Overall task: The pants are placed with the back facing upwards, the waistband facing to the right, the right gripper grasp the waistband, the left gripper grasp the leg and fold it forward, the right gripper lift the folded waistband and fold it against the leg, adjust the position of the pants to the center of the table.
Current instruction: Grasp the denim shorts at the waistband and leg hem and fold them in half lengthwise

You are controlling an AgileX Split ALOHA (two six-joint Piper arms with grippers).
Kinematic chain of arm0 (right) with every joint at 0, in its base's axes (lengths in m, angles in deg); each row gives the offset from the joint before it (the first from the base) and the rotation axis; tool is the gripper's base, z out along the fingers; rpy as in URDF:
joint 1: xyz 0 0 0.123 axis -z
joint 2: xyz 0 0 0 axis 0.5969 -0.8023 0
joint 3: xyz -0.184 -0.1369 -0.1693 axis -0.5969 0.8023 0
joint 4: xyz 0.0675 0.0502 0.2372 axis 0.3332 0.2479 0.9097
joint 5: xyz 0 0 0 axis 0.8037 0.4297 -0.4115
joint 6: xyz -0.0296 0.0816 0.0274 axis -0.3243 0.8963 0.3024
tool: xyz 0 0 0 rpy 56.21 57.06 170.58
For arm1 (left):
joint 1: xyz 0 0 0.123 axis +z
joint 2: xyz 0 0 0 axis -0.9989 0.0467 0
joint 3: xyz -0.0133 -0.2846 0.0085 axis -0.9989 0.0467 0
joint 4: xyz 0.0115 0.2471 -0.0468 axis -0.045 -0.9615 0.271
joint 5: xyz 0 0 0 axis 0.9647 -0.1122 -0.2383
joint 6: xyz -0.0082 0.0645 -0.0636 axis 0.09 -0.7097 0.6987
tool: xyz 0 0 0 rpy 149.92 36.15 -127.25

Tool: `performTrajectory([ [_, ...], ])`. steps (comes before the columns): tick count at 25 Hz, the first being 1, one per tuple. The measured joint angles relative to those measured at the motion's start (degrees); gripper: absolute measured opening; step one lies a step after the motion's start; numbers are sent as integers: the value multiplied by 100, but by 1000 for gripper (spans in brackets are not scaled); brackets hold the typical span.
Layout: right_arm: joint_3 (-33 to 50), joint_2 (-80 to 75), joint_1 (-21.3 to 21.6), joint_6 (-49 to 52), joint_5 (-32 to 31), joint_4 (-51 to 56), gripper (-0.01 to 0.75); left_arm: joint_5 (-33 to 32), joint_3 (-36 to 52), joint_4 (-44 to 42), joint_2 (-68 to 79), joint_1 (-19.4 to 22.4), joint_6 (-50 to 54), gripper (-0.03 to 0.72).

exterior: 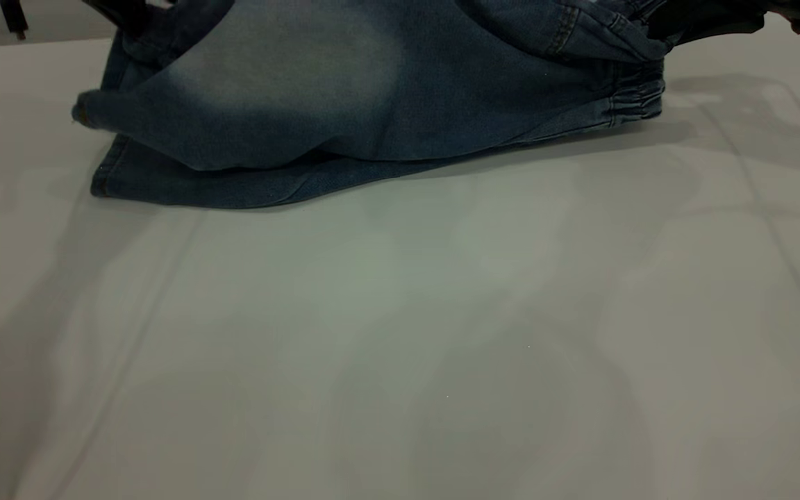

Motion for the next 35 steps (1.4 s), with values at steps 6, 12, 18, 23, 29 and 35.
performTrajectory([
  [6,0,0,0,-174,4,236,118,5,0,0,-5,0,-5,43],
  [12,0,0,0,-185,91,279,400,18,0,-97,-5,0,-5,43],
  [18,0,0,0,-185,213,283,601,51,0,-124,-5,0,-11,43],
  [23,0,0,0,-185,213,286,589,78,0,-137,-5,0,-11,43],
  [29,0,0,0,-185,189,286,580,78,0,-410,-5,-6,-11,71],
  [35,0,0,0,-139,-21,286,580,55,0,-458,-5,-6,-11,298],
])
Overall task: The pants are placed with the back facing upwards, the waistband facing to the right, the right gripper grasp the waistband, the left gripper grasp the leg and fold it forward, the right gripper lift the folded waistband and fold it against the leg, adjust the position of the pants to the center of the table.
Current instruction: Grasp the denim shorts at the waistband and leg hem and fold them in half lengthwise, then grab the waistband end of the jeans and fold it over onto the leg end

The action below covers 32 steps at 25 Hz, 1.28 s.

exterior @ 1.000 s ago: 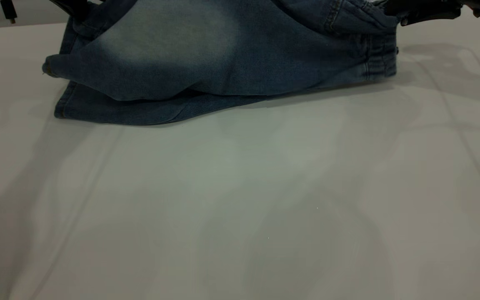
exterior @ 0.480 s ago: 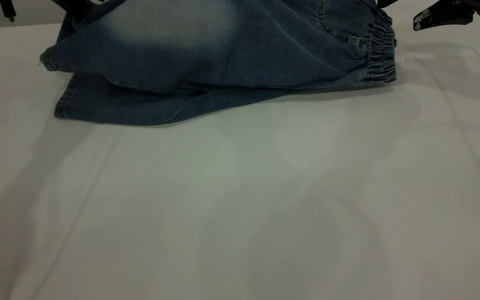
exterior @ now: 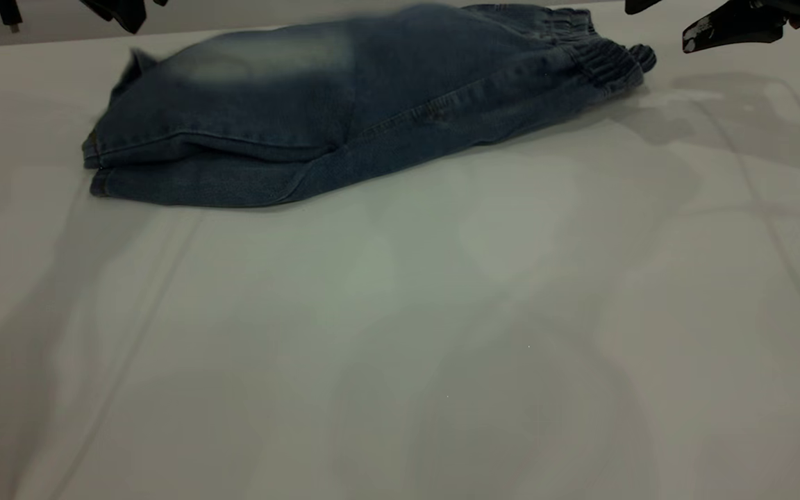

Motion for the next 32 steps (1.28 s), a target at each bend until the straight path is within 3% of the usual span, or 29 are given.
performTrajectory([
  [4,0,0,6,24,-97,0,580,7,0,6,0,0,-10,452],
  [7,0,0,11,128,-263,-5,580,65,0,6,0,0,-6,502],
  [32,-702,-1314,6,142,-434,830,580,-113,-140,92,-537,-80,392,514],
])
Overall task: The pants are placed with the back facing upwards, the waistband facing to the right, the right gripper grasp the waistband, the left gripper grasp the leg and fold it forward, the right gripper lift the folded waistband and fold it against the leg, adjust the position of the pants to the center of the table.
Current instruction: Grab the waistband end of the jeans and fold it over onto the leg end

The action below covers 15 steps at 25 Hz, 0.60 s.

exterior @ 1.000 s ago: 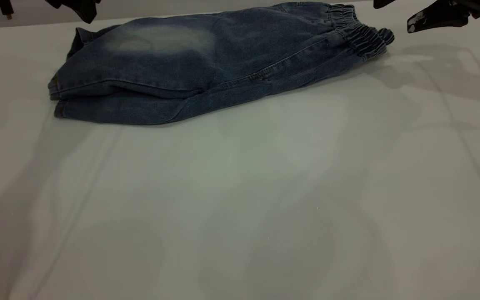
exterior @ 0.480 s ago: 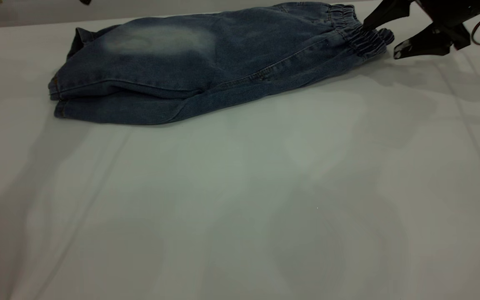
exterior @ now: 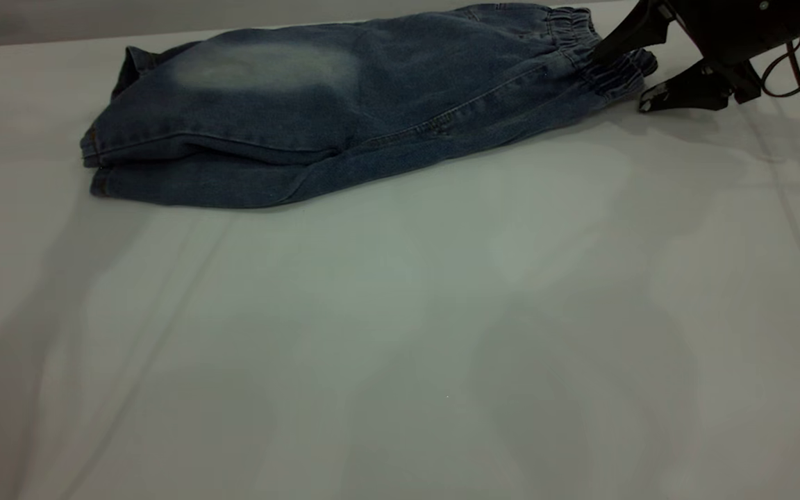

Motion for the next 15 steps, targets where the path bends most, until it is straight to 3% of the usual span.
performTrajectory([
  [15,5,-28,-6,-367,-48,560,580,178,-7,-44,0,-161,-25,515],
])
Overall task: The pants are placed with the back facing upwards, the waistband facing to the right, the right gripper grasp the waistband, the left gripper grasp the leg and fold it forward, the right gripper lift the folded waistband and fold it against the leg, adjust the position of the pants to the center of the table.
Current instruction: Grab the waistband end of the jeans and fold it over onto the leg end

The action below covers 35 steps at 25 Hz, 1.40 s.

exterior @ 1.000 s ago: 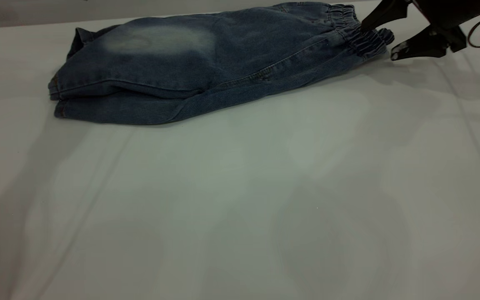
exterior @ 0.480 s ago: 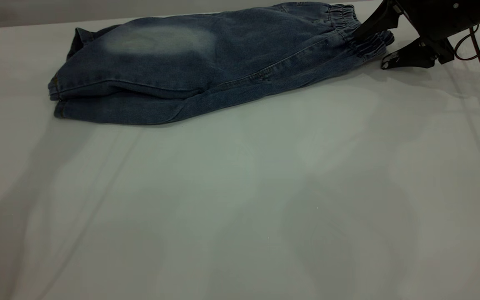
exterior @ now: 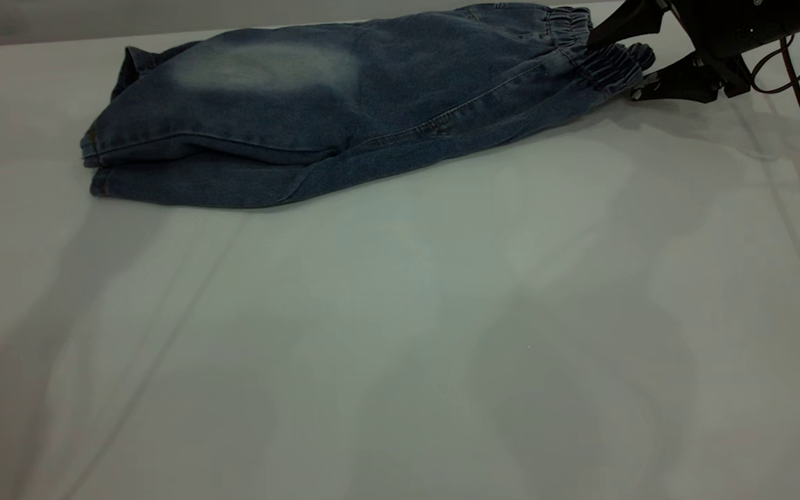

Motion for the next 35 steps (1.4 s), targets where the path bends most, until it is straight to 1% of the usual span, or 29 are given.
performTrajectory([
  [2,0,-102,0,0,-2,100,580,40,0,0,0,-9,0,515],
  [4,0,-168,0,-55,-142,209,577,40,0,0,0,-25,-7,515],
  [9,0,-168,-56,-88,-79,255,572,197,0,-1,0,-116,-87,515],
  [11,-43,-184,-113,-103,-33,253,556,209,0,7,0,-170,-87,515],
  [14,-151,-195,-235,-103,81,248,511,209,0,2,0,-268,-137,515],
  [17,-274,-199,-337,-89,98,197,428,215,0,26,0,-331,-149,515],
  [18,-300,-199,-343,-84,98,190,386,203,0,26,5,-342,-149,515],
  [20,-338,-193,-349,-84,69,89,288,156,0,26,21,-368,-138,515],
  [23,-338,-168,-349,-84,48,33,109,91,0,40,99,-446,-137,515],
  [24,-338,-145,-349,-78,45,-16,83,78,0,26,145,-463,-137,515],
  [30,-332,126,-349,91,73,-373,78,81,-75,45,527,-733,-127,515],
  [35,-332,362,-349,388,73,-834,78,43,-541,225,967,-1003,-109,515],
])
